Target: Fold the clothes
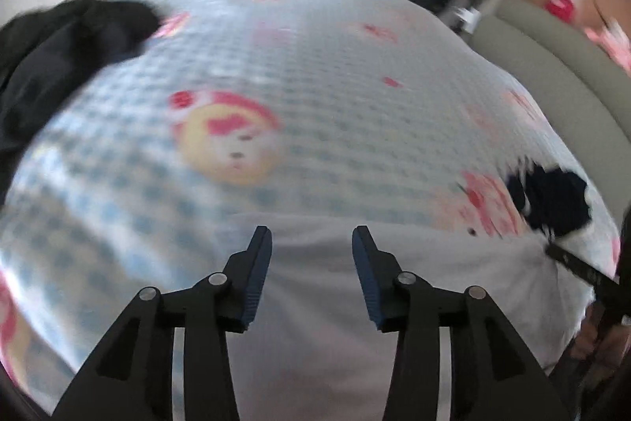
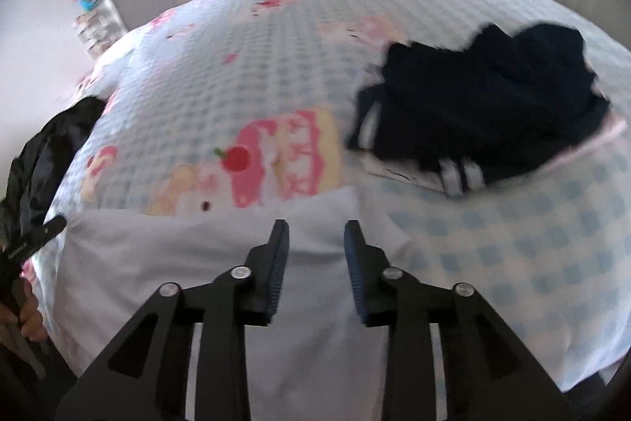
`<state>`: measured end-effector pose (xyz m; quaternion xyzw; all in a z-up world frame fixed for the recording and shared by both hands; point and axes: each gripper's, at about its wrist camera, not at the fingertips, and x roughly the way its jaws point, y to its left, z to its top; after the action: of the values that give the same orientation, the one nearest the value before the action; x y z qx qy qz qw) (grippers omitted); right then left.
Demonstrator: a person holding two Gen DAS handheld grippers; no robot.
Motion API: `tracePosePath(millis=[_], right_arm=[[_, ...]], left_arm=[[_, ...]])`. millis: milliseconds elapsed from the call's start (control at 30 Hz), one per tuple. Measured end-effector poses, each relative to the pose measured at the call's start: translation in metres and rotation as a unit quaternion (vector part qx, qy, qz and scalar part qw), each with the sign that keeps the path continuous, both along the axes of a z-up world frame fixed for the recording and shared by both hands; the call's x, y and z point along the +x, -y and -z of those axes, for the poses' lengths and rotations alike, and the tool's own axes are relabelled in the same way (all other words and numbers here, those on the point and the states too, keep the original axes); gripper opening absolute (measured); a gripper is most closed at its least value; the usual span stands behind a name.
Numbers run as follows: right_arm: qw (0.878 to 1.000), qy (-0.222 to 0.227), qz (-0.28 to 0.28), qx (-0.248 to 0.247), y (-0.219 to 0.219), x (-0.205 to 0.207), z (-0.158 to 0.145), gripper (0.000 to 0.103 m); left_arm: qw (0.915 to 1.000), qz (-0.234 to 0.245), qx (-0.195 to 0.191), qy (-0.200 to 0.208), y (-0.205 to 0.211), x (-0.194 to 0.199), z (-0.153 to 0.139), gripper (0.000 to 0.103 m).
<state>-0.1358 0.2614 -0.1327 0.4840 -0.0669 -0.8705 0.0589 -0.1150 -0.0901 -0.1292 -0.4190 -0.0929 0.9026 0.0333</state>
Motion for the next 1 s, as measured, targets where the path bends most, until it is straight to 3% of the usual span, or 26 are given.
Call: tracePosePath(millis=[67, 133, 167, 200, 233, 267, 300, 333, 400, 500, 600, 700, 800, 833, 900, 1000], right_arm=[[1.0, 0.001, 0.001, 0.003, 0.002, 0.0, 0.002, 0.031], [1.0, 0.003, 0.002, 0.005, 0.004, -0.001, 0.005, 0.027], [1.0, 0.004, 0.002, 0.007, 0.005, -0.001, 0.006, 0.024], [1.0, 0.004, 0.003, 0.008, 0.006, -0.001, 0.007, 0.017], [1.0, 0.002, 0.008, 0.009, 0.003, 0.002, 0.005, 0.013], [1.0, -0.003, 0.016, 0.01, -0.002, 0.005, 0.002, 0.013], [1.0, -0.007, 0.024, 0.01, -0.007, 0.009, -0.001, 0.013], [0.999, -0.012, 0.031, 0.011, -0.012, 0.013, -0.005, 0.013], [0.999, -0.012, 0.037, -0.005, -0.017, 0.025, -0.014, 0.017], [0.999, -0.016, 0.021, -0.037, -0.014, 0.055, -0.028, 0.032], [0.999, -0.013, 0.012, -0.041, -0.011, 0.073, -0.026, 0.036], [0.999, 0.0, 0.02, -0.032, -0.012, 0.082, -0.016, 0.037], [0.999, 0.013, 0.028, -0.022, -0.014, 0.09, -0.005, 0.037], [0.999, 0.017, 0.03, -0.019, -0.015, 0.093, -0.002, 0.034], [0.999, 0.024, 0.037, -0.01, -0.017, 0.099, 0.003, 0.034], [0.998, 0.026, 0.051, -0.026, -0.032, 0.105, 0.004, 0.039]], left_arm=[[0.9994, 0.007, -0.031, 0.016, -0.007, -0.008, 0.009, 0.046], [0.9983, -0.023, -0.025, 0.047, 0.01, -0.018, 0.021, 0.045], [0.9975, -0.044, -0.003, 0.055, 0.025, -0.018, 0.025, 0.04], [0.9957, -0.065, 0.025, 0.061, 0.042, -0.016, 0.028, 0.029], [0.9942, -0.085, 0.028, 0.06, 0.051, -0.013, 0.026, 0.024], [0.9925, -0.105, 0.025, 0.057, 0.059, -0.009, 0.023, 0.028], [0.9905, -0.125, 0.021, 0.053, 0.066, -0.005, 0.02, 0.043], [0.9905, -0.127, 0.03, 0.044, 0.07, 0.001, 0.016, 0.044], [0.9912, -0.111, 0.071, 0.015, 0.071, 0.022, 0.002, 0.046], [0.9936, -0.041, 0.102, -0.026, 0.038, 0.061, -0.01, 0.047], [0.993, 0.036, 0.112, -0.015, 0.002, 0.069, -0.006, 0.046], [0.9942, 0.069, 0.081, 0.014, -0.024, 0.059, 0.006, 0.043], [0.9971, 0.044, 0.032, 0.054, -0.028, 0.051, 0.025, 0.043], [0.9971, 0.035, 0.026, 0.061, -0.024, 0.049, 0.03, 0.036], [0.9969, 0.022, 0.032, 0.069, -0.012, 0.052, 0.034, 0.03], [0.9966, 0.018, 0.054, 0.059, 0.0, 0.065, 0.029, 0.03]])
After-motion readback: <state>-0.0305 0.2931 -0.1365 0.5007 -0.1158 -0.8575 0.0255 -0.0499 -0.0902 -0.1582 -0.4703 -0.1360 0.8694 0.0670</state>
